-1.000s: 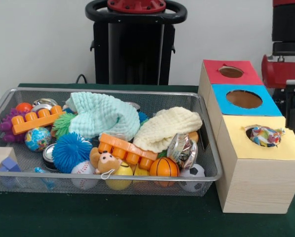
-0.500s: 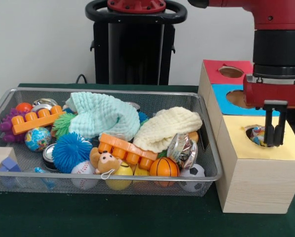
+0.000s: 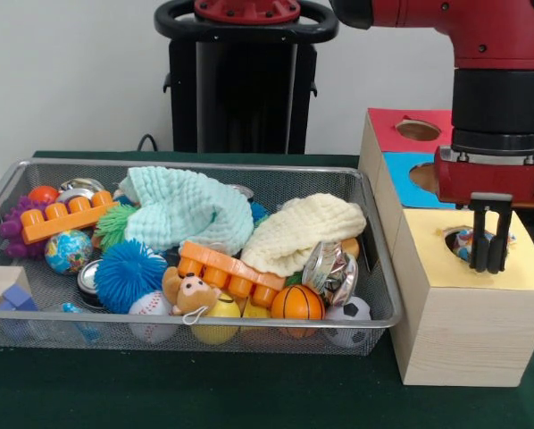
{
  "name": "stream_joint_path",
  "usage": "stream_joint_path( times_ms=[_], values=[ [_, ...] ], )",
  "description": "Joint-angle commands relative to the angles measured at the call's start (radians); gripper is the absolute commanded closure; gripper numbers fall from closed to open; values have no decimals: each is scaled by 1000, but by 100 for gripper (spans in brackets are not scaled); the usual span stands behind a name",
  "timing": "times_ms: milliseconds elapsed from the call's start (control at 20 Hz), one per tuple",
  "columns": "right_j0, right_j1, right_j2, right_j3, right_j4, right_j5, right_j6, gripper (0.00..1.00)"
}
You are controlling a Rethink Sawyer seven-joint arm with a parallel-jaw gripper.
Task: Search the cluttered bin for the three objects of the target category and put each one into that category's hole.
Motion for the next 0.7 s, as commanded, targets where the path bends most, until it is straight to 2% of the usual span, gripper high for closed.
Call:
stream_joint_path(
  times_ms=[50, 350, 700],
  values=[
    [-11, 46, 56, 83, -11, 9, 162, 100],
    [7, 62, 32, 56, -5, 74, 166, 100],
    [18, 47, 17, 62, -2, 132, 169, 100]
  ],
)
